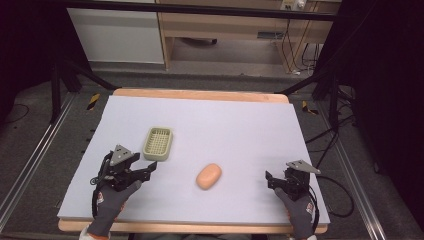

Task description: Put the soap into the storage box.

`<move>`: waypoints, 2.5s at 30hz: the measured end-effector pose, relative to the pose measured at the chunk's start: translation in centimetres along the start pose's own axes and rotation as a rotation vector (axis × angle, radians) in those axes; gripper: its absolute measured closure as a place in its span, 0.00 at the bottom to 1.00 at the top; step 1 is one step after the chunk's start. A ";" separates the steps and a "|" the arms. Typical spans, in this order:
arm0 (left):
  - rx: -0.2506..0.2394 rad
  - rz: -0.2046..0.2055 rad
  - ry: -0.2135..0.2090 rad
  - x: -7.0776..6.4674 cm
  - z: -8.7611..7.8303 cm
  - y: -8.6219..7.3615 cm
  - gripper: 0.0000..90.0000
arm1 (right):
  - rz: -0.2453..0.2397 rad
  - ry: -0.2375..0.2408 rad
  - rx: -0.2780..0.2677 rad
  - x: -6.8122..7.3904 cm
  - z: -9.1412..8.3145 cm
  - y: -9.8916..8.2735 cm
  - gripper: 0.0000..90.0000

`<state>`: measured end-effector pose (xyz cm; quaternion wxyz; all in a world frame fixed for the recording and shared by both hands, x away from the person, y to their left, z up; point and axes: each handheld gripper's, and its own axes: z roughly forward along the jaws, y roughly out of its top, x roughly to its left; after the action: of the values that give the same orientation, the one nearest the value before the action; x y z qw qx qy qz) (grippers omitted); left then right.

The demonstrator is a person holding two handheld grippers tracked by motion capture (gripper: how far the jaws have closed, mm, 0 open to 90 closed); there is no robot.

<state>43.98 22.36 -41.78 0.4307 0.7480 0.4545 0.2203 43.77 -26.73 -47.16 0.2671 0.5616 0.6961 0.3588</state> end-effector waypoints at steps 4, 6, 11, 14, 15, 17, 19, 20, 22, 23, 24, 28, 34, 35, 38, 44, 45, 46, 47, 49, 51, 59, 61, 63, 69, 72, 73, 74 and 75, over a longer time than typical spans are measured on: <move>0.005 0.014 -0.011 -0.4 0.4 0.6 0.31 | -0.006 -0.004 0.000 0.0 0.0 0.0 0.09; 0.010 0.027 -0.021 -0.9 0.7 1.0 0.31 | -0.006 -0.006 -0.001 0.0 0.0 0.0 0.09; 0.005 0.038 -0.038 -1.8 1.1 1.6 0.30 | -0.008 -0.008 0.000 0.0 0.0 0.0 0.09; 0.009 0.052 -0.053 -2.4 1.4 2.1 0.30 | -0.009 -0.009 -0.005 0.1 0.0 0.0 0.09; 0.005 0.053 -0.057 -2.7 1.5 2.2 0.30 | -0.009 -0.009 -0.005 0.1 0.0 0.0 0.09; 0.007 0.058 -0.066 -3.1 1.8 2.5 0.29 | -0.008 -0.008 -0.005 0.1 -0.1 0.0 0.09; 0.010 0.064 -0.073 -3.5 2.0 2.7 0.29 | -0.009 -0.009 -0.005 0.1 -0.1 0.0 0.09; 0.006 0.066 -0.076 -3.7 2.1 2.9 0.29 | -0.006 -0.009 -0.004 0.1 -0.1 0.0 0.09; 0.006 0.073 -0.084 -4.2 2.3 3.1 0.29 | -0.005 -0.012 -0.003 0.1 -0.1 0.0 0.09; 0.006 0.076 -0.088 -4.4 2.5 3.2 0.29 | -0.005 -0.012 -0.003 0.1 -0.1 0.0 0.09; 0.006 0.079 -0.093 -4.6 2.6 3.3 0.29 | -0.005 -0.012 -0.003 0.1 -0.1 0.0 0.09; 0.011 0.095 -0.106 -5.3 3.1 3.6 0.28 | -0.011 -0.011 -0.003 0.1 -0.1 0.0 0.09; 0.029 0.114 -0.121 -6.3 3.8 4.1 0.28 | -0.009 -0.004 -0.006 0.1 -0.1 -0.1 0.09; 0.034 0.121 -0.123 -6.5 3.9 4.1 0.28 | -0.006 -0.003 -0.005 0.1 -0.1 -0.1 0.09; 0.039 0.127 -0.130 -7.1 4.4 4.3 0.28 | -0.003 0.002 -0.005 0.1 -0.1 -0.1 0.09; 0.056 0.154 -0.147 -8.4 5.3 4.3 0.28 | -0.013 0.001 -0.003 0.1 -0.1 -0.1 0.09; 0.060 0.157 -0.149 -8.6 5.4 4.3 0.28 | -0.016 -0.001 -0.002 0.1 -0.1 -0.1 0.09; 0.063 0.160 -0.152 -8.7 5.5 4.2 0.28 | -0.013 -0.003 0.002 0.2 0.0 0.0 0.09; 0.067 0.164 -0.156 -9.0 5.7 4.2 0.28 | -0.013 -0.003 0.002 0.2 0.0 0.0 0.09; 0.075 0.168 -0.160 -9.3 5.9 4.1 0.28 | -0.012 -0.003 0.001 0.2 0.0 0.0 0.09; 0.082 0.177 -0.163 -9.5 6.2 3.9 0.28 | -0.014 -0.004 0.002 0.1 0.0 0.0 0.09; 0.120 0.201 -0.183 -10.8 7.3 3.3 0.27 | -0.015 -0.008 0.004 0.2 0.0 0.0 0.09; 0.127 0.207 -0.187 -11.0 7.6 3.2 0.27 | -0.012 -0.006 0.003 0.2 0.0 0.0 0.09; 0.133 0.209 -0.190 -11.2 7.8 3.2 0.27 | -0.009 -0.006 0.003 0.2 0.0 0.0 0.09; 0.151 0.216 -0.198 -11.6 8.5 3.1 0.28 | -0.016 -0.005 0.005 0.2 0.1 0.0 0.09; 0.162 0.220 -0.200 -11.8 8.9 3.0 0.28 | -0.015 -0.004 0.005 0.2 0.1 0.0 0.09; 0.166 0.222 -0.198 -11.9 9.0 3.0 0.28 | -0.015 -0.005 0.005 0.2 0.1 0.0 0.09; 0.170 0.223 -0.201 -11.9 9.1 2.9 0.27 | -0.016 -0.005 0.005 0.2 0.1 0.0 0.09; 0.174 0.225 -0.201 -12.0 9.2 2.9 0.27 | -0.016 -0.004 0.006 0.2 0.1 0.1 0.09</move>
<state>46.16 7.22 -43.47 0.3801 0.8468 0.3401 0.1509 43.84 -26.49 -47.18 0.2698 0.5573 0.7011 0.3536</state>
